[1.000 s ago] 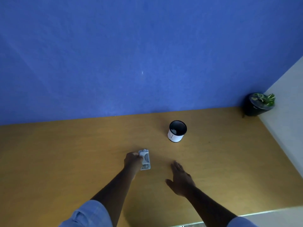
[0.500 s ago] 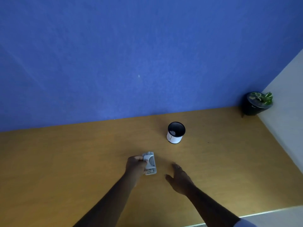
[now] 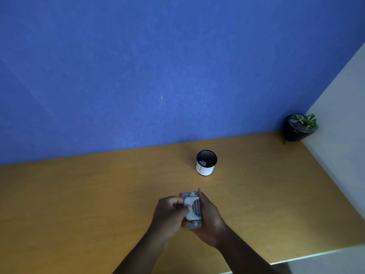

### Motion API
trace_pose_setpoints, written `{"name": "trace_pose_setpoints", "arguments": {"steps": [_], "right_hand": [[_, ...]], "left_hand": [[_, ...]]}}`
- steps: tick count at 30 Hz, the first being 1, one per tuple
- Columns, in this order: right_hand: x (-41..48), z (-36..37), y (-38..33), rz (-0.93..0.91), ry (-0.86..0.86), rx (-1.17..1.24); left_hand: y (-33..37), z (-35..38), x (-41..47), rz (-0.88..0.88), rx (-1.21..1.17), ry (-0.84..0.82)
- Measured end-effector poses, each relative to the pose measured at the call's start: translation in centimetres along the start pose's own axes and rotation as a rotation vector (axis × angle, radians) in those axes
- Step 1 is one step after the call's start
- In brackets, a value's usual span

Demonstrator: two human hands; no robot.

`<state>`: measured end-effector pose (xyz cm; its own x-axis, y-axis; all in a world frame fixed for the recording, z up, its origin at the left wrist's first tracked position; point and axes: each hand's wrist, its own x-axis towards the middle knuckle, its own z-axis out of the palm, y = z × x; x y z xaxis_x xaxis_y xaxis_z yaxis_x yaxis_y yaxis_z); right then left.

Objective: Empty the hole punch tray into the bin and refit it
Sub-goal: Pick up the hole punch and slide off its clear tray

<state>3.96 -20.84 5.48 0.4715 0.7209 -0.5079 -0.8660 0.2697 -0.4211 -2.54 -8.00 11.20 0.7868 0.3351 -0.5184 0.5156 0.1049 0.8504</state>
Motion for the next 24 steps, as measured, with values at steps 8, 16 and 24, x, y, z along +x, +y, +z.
{"name": "trace_pose_setpoints", "arguments": {"steps": [8,16,24], "right_hand": [[-1.3,0.2,1.0,0.015,-0.006,0.025],[-2.7,0.7,1.4,0.088,0.035,0.057],[-2.7,1.1,1.6,0.098,0.052,0.079]], "left_hand": [[-0.3,0.4,-1.8,0.013,0.022,0.028],[-0.8,1.0,-2.8,0.049,0.107,0.033],[-0.4,0.9,-3.5,0.067,0.13,0.075]]}}
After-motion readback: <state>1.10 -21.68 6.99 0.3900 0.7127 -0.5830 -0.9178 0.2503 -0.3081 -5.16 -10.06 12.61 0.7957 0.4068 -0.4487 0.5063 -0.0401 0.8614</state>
